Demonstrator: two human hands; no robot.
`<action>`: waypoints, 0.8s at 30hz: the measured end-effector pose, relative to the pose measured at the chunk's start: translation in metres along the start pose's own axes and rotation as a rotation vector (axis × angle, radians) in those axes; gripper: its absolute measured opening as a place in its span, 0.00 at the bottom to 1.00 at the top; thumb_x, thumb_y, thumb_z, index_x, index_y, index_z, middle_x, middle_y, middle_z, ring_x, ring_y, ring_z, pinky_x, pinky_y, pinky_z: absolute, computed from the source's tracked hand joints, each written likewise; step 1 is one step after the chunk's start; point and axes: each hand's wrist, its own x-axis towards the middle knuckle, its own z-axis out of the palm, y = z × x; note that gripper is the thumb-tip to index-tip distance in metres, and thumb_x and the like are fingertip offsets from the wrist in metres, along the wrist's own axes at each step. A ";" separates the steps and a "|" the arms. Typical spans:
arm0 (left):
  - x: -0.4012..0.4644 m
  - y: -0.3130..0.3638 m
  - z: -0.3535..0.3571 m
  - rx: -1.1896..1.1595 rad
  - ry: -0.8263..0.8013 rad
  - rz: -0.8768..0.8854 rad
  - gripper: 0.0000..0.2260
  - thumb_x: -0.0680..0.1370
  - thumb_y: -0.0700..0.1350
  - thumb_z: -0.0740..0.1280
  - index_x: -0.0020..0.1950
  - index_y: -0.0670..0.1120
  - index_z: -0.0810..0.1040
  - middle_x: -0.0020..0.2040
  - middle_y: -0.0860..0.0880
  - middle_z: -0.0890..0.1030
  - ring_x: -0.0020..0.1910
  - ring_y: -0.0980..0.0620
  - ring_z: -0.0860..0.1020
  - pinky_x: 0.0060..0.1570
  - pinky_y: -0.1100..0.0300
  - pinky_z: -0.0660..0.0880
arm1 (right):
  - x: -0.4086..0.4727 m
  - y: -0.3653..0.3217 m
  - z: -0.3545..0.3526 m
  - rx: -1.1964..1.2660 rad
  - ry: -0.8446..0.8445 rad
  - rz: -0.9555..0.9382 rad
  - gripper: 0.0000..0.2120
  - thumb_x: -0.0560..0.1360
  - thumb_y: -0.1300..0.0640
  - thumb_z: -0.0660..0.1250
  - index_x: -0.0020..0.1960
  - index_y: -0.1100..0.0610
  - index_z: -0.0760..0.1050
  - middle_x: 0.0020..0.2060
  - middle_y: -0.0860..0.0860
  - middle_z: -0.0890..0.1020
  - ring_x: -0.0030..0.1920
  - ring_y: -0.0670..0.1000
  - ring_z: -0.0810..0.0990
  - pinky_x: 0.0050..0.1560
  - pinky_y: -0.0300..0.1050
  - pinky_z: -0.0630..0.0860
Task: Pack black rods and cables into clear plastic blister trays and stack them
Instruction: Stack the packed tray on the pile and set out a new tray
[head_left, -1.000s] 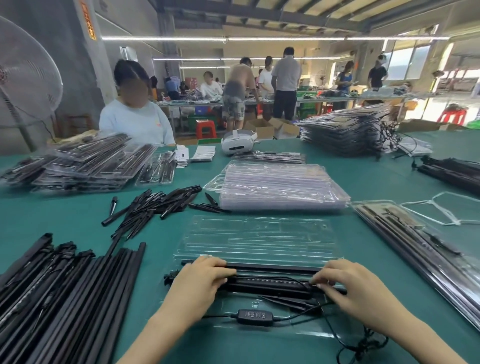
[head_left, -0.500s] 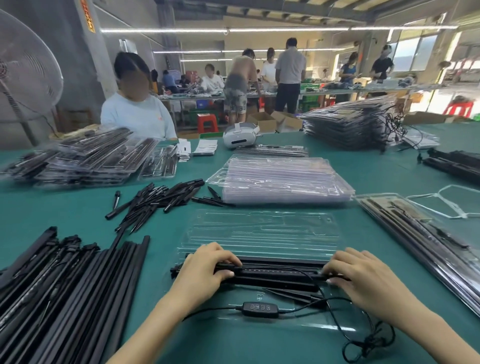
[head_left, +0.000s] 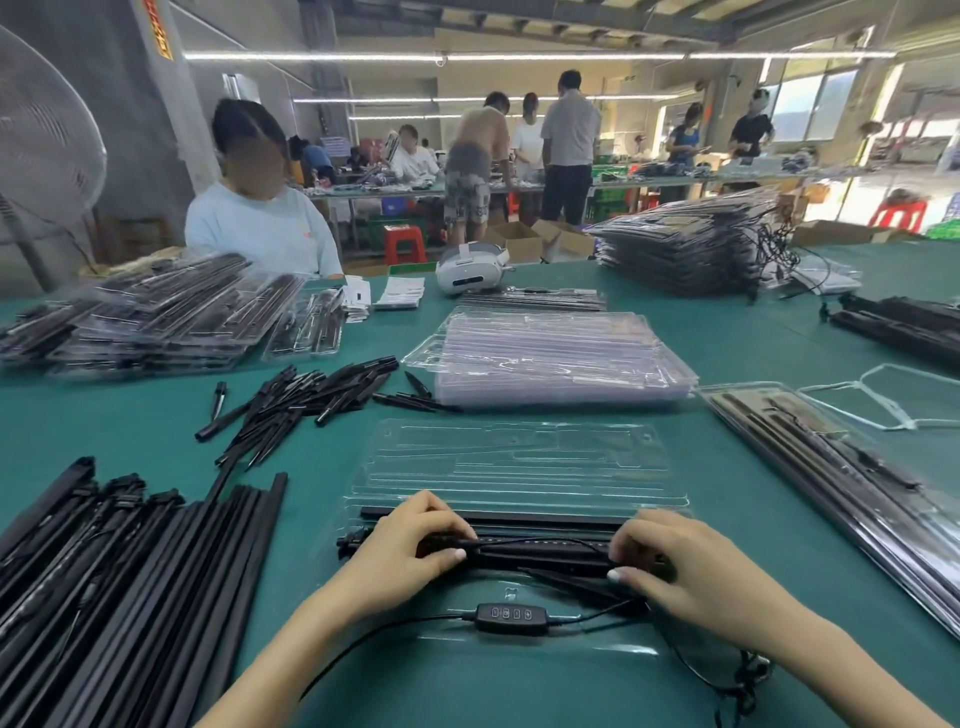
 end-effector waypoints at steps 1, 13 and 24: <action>-0.001 0.000 0.000 0.006 -0.014 -0.004 0.08 0.77 0.43 0.69 0.48 0.58 0.76 0.52 0.55 0.72 0.53 0.61 0.73 0.58 0.68 0.68 | 0.000 -0.002 0.001 0.017 0.005 0.002 0.07 0.76 0.45 0.67 0.45 0.47 0.76 0.40 0.38 0.76 0.43 0.37 0.72 0.47 0.36 0.72; -0.014 -0.001 0.000 0.198 0.077 0.109 0.11 0.76 0.40 0.68 0.49 0.56 0.83 0.44 0.56 0.72 0.48 0.62 0.70 0.61 0.67 0.62 | -0.002 -0.023 0.006 -0.248 0.109 -0.138 0.08 0.72 0.48 0.72 0.38 0.50 0.77 0.36 0.42 0.76 0.38 0.46 0.76 0.38 0.37 0.69; -0.030 0.001 -0.005 0.126 -0.073 0.070 0.13 0.77 0.60 0.59 0.58 0.61 0.78 0.56 0.63 0.67 0.59 0.68 0.69 0.73 0.56 0.56 | 0.002 -0.007 -0.013 0.563 -0.158 0.052 0.09 0.78 0.49 0.64 0.42 0.48 0.80 0.32 0.49 0.79 0.32 0.45 0.77 0.33 0.39 0.73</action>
